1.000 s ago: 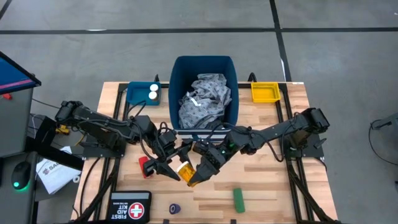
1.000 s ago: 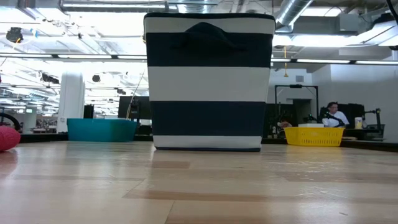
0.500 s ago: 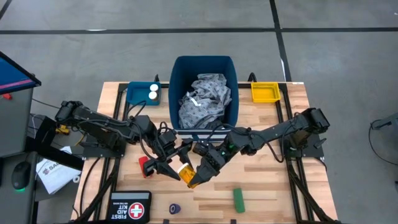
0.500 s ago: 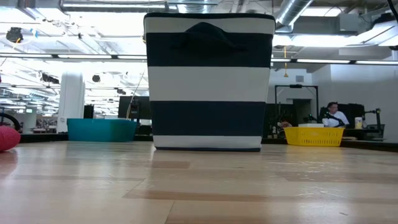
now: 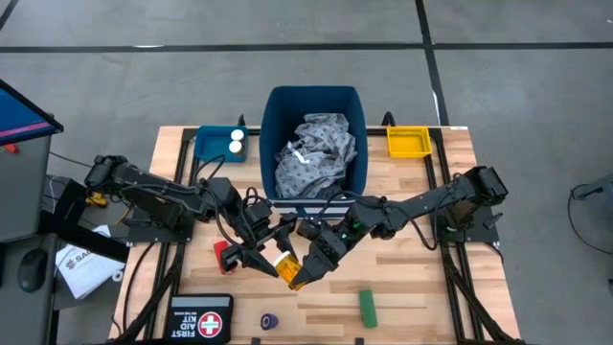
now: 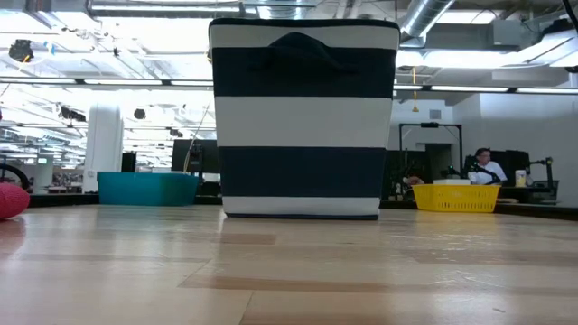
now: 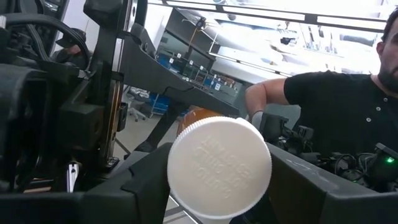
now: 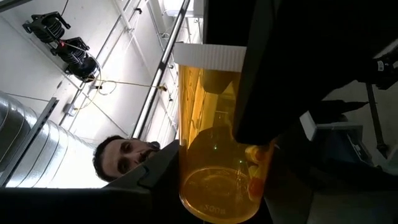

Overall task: Pick & place medical supplies in basket/bin
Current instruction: Put the orange pill bottle into the blue bin

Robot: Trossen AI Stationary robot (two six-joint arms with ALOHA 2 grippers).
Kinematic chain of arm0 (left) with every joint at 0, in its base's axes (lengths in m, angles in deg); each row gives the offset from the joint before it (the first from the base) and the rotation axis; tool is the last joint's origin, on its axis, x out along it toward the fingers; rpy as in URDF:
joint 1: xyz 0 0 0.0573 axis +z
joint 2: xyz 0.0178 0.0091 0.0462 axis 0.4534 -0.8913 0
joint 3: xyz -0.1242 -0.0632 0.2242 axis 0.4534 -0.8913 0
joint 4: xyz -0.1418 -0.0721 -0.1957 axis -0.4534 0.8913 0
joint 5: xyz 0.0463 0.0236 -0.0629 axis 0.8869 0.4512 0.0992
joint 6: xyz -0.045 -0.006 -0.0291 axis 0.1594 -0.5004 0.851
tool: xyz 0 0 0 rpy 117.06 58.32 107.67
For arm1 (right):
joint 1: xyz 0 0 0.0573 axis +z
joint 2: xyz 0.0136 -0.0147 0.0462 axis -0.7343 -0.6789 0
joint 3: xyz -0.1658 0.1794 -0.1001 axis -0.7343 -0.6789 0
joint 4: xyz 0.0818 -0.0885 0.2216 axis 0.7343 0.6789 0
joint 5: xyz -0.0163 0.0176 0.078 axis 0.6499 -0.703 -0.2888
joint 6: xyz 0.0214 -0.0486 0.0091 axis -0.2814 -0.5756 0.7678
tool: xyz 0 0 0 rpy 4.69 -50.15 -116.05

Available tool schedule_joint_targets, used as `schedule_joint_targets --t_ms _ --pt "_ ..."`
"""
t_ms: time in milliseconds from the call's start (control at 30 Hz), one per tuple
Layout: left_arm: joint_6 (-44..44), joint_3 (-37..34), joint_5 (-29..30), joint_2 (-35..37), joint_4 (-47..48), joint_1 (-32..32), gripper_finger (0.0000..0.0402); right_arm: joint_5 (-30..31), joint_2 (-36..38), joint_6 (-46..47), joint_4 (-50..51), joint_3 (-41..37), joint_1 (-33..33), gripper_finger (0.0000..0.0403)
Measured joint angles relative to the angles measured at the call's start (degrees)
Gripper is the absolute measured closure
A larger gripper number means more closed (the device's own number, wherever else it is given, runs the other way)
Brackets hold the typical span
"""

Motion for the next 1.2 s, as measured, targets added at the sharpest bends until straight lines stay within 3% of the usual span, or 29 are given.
schedule_joint_targets --t_ms 200,1200 --pt "0.02 0.0 0.04 0.0 0.02 0.0 0.0202 0.01 0.0 -0.4 0.02 0.0 0.0 0.0216" --pt "1.96 0.02 -1.06 0.01 -1.77 0.04 0.0196 0.17 0.33 -1.66 -2.19 0.0 0.93 0.0197"
